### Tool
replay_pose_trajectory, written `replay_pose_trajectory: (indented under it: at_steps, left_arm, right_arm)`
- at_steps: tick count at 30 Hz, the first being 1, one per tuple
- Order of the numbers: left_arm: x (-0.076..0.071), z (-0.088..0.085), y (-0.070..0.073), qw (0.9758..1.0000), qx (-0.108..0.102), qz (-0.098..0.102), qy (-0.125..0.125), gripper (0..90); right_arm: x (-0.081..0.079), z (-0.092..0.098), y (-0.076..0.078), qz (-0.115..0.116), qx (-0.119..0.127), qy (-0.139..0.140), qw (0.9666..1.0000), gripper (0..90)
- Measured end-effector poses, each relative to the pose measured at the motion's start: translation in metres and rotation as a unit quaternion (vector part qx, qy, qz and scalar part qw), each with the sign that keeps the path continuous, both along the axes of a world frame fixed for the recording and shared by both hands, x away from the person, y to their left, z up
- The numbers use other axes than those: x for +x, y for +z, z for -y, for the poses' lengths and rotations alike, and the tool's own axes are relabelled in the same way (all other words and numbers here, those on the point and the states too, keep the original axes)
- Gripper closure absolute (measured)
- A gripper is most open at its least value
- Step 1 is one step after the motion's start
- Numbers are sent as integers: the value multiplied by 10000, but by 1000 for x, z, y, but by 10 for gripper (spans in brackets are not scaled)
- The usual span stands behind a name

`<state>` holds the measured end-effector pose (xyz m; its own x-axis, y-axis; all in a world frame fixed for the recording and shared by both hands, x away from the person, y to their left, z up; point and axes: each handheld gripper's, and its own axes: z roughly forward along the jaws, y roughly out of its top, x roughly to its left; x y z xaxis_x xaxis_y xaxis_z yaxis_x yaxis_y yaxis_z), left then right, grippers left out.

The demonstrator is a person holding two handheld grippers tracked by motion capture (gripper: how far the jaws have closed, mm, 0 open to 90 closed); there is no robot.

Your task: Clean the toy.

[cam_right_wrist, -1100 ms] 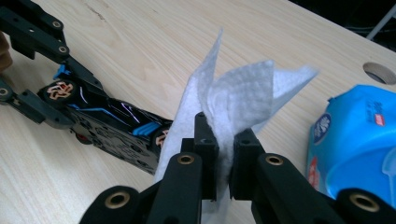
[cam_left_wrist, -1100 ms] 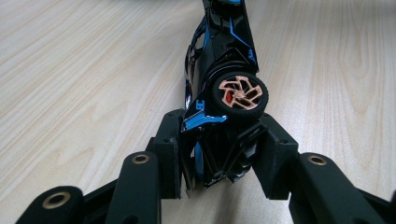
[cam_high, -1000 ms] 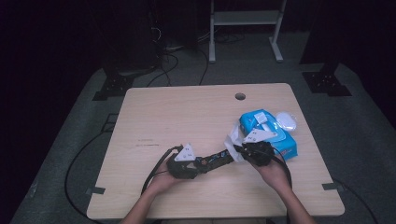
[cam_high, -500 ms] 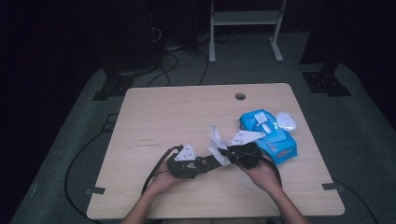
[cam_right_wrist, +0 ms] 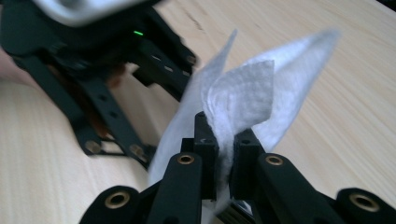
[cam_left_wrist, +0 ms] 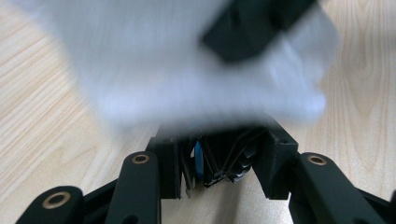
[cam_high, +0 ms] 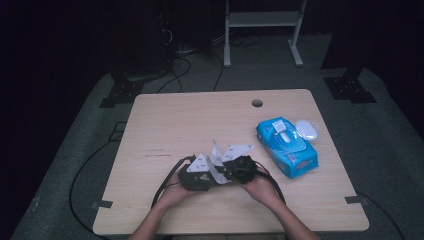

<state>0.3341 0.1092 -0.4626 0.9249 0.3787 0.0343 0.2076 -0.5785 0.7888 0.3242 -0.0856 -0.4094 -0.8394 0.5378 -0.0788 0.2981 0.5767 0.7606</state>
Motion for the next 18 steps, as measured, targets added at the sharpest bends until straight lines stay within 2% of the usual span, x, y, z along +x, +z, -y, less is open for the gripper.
replay_pose_trajectory:
  at_steps: [3,8,10,11,12,15,18]
  left_arm:
    - [0,0,0,10000,0,-5,-2,582]
    - [0,0,0,10000,3,4,-4,582]
    - [0,0,0,10000,-3,3,0,582]
    - [0,0,0,10000,-5,1,3,582]
    - [0,0,0,10000,-9,-3,5,582]
    - [1,0,0,10000,-26,-4,-3,582]
    - [1,0,0,10000,-28,-13,1,582]
  right_arm:
    - [3,17,0,74,-81,-206,9997,834]
    - [9,45,-3,29,32,-505,9987,834]
    - [10,54,-3,96,-12,-623,9980,834]
    - [10,57,-3,57,65,-667,9977,834]
    - [11,61,-3,63,40,-696,9975,834]
    - [11,63,-2,40,107,-772,9970,835]
    - [6,52,1,42,261,-570,9980,834]
